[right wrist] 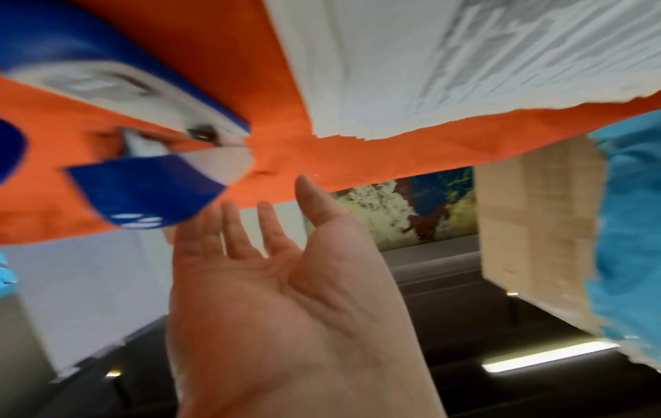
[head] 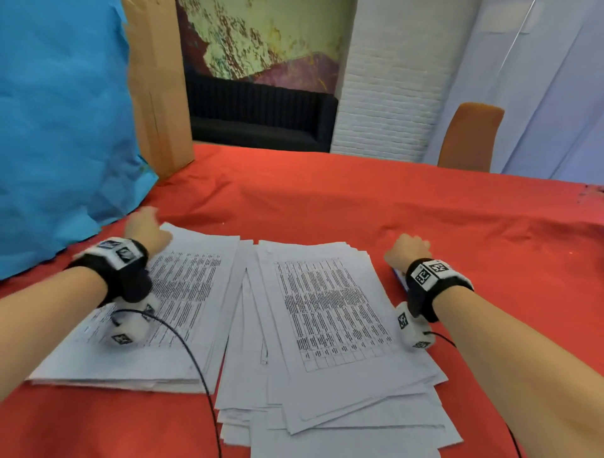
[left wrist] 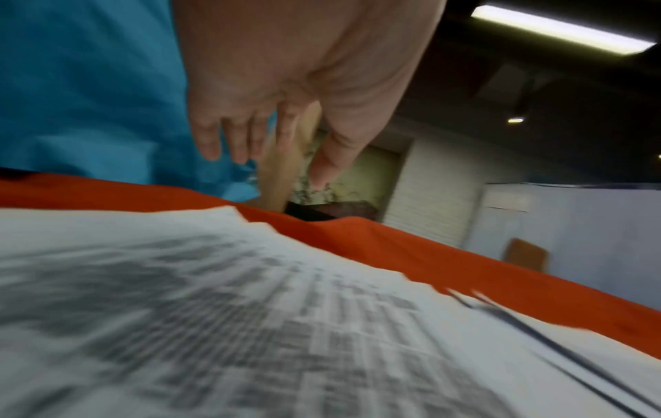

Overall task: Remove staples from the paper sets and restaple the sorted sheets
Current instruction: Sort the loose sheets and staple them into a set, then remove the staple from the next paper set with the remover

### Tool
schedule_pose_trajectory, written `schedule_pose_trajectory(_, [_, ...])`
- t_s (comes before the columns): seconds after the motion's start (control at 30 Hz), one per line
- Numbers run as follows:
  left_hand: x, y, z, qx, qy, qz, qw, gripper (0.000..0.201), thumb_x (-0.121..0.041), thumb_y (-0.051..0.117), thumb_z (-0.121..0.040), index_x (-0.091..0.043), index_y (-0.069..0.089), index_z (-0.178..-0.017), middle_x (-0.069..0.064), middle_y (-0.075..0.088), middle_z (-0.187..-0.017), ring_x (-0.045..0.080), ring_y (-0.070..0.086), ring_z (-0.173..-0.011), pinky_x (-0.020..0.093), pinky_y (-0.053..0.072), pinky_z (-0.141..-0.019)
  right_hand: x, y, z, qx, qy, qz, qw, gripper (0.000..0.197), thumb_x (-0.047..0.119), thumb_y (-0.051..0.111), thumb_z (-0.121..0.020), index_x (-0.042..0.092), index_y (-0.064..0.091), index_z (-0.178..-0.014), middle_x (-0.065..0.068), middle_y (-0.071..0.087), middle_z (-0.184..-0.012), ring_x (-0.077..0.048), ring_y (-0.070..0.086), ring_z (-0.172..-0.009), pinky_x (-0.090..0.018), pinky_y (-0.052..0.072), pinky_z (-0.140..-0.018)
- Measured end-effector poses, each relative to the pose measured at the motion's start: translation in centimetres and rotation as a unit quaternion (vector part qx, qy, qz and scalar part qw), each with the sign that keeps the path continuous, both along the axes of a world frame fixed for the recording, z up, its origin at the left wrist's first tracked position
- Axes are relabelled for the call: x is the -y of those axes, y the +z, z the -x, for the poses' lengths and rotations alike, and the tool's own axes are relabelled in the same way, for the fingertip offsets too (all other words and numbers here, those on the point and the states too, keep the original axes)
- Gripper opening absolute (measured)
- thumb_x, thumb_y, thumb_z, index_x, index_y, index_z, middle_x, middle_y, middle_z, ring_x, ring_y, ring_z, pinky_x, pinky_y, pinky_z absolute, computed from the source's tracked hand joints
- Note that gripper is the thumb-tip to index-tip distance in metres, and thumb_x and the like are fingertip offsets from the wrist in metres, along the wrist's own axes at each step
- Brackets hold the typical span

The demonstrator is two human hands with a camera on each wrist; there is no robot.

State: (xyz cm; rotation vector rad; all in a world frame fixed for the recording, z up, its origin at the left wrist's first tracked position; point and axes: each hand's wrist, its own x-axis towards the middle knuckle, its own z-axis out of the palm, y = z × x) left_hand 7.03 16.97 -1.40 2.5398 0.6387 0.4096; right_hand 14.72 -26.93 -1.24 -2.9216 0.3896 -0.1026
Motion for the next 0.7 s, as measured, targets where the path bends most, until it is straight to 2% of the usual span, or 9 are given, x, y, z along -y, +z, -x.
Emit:
schedule_pose_trajectory(0.07, [4.5, 0.4, -0.2, -0.012, -0.143, 0.035, 0.989, 0.055, -0.006, 0.065, -0.082, -0.007, 0.048, -0.135, 0.014, 0.05, -0.136, 0.029, 0.052, -0.116, 0.035, 0.043, -0.096, -2.7, 0.2, -0.4, 0.041, 0.077, -0.028, 0.996, 0.046, 0.023, 0.055, -0.087, 0.008, 0.049, -0.13, -0.014, 0.047, -0.135, -0.034, 0.04, -0.128, -0.039, 0.038, -0.102])
schedule_pose_trajectory(0.17, [10.2, 0.1, -1.1, -0.177, -0.292, -0.01, 0.94, 0.063, -0.016, 0.066, -0.082, -0.021, 0.041, -0.14, 0.004, 0.042, -0.144, 0.023, 0.045, -0.125, 0.03, 0.04, -0.099, -8.4, 0.6, -0.3, -0.053, 0.221, -0.095, 0.969, 0.056, 0.031, 0.061, -0.089, 0.013, 0.044, -0.14, -0.007, 0.045, -0.144, -0.025, 0.043, -0.131, -0.03, 0.035, -0.104])
schedule_pose_trajectory(0.27, [12.4, -0.4, -1.8, -0.329, -0.274, -0.089, 0.899, 0.09, -0.023, 0.073, -0.075, -0.024, 0.021, -0.149, 0.005, 0.041, -0.144, 0.025, 0.049, -0.117, 0.026, 0.043, -0.086, -14.3, 0.3, 0.2, -0.116, 0.296, -0.122, 0.94, 0.065, 0.044, 0.063, -0.087, 0.019, 0.041, -0.143, -0.001, 0.041, -0.148, -0.021, 0.04, -0.134, -0.031, 0.033, -0.107])
schedule_pose_trajectory(0.3, [12.4, -0.6, -2.0, -0.352, -0.268, -0.113, 0.89, 0.094, -0.025, 0.075, -0.074, -0.022, 0.018, -0.149, 0.006, 0.04, -0.144, 0.025, 0.05, -0.112, 0.025, 0.045, -0.08, -15.9, 0.2, 0.3, -0.124, 0.313, -0.117, 0.934, 0.068, 0.046, 0.063, -0.086, 0.02, 0.039, -0.145, 0.0, 0.039, -0.15, -0.021, 0.039, -0.136, -0.031, 0.031, -0.108])
schedule_pose_trajectory(0.33, [12.3, -0.8, -2.2, -0.363, -0.266, -0.128, 0.884, 0.097, -0.028, 0.075, -0.075, -0.019, 0.015, -0.15, 0.007, 0.034, -0.148, 0.024, 0.048, -0.115, 0.025, 0.046, -0.08, -17.3, -0.1, 0.2, -0.134, 0.328, -0.112, 0.928, 0.071, 0.046, 0.063, -0.086, 0.02, 0.036, -0.146, 0.0, 0.036, -0.152, -0.021, 0.036, -0.138, -0.032, 0.029, -0.11])
schedule_pose_trajectory(0.4, [11.6, -0.9, -2.2, -0.38, -0.255, -0.144, 0.878, 0.101, -0.031, 0.07, -0.08, -0.017, 0.0, -0.152, 0.007, 0.008, -0.159, 0.025, 0.035, -0.134, 0.027, 0.04, -0.097, -18.9, -0.6, -0.3, -0.179, 0.342, -0.095, 0.918, 0.076, 0.048, 0.062, -0.087, 0.02, 0.029, -0.149, 0.0, 0.028, -0.156, -0.021, 0.029, -0.142, -0.033, 0.024, -0.113])
schedule_pose_trajectory(0.47, [10.7, -0.8, -2.1, -0.399, -0.251, -0.144, 0.87, 0.101, -0.03, 0.065, -0.085, -0.019, -0.01, -0.151, 0.007, -0.01, -0.159, 0.026, 0.027, -0.14, 0.027, 0.035, -0.103, -19.2, -1.0, -0.7, -0.243, 0.335, -0.045, 0.909, 0.081, 0.052, 0.062, -0.085, 0.024, 0.025, -0.151, 0.0, 0.024, -0.158, -0.022, 0.025, -0.144, -0.035, 0.022, -0.114])
schedule_pose_trajectory(0.6, [9.4, -1.2, -2.3, -0.41, -0.256, -0.116, 0.868, 0.1, -0.027, 0.064, -0.086, -0.023, -0.012, -0.151, 0.003, -0.017, -0.158, 0.028, 0.022, -0.141, 0.028, 0.032, -0.105, -18.7, -1.4, 0.1, -0.237, 0.299, 0.002, 0.924, 0.084, 0.058, 0.064, -0.08, 0.035, 0.023, -0.15, -0.007, 0.016, -0.158, -0.032, 0.022, -0.143, -0.043, 0.027, -0.111])
schedule_pose_trajectory(0.7, [9.8, -0.7, -2.0, -0.4, -0.255, -0.121, 0.872, 0.094, -0.023, 0.063, -0.088, -0.021, -0.006, -0.152, 0.004, -0.011, -0.159, 0.028, 0.018, -0.143, 0.031, 0.03, -0.11, -17.7, -1.0, 1.0, -0.23, 0.294, -0.002, 0.928, 0.08, 0.056, 0.068, -0.077, 0.04, 0.03, -0.146, -0.008, 0.017, -0.155, -0.034, 0.031, -0.138, -0.043, 0.034, -0.105])
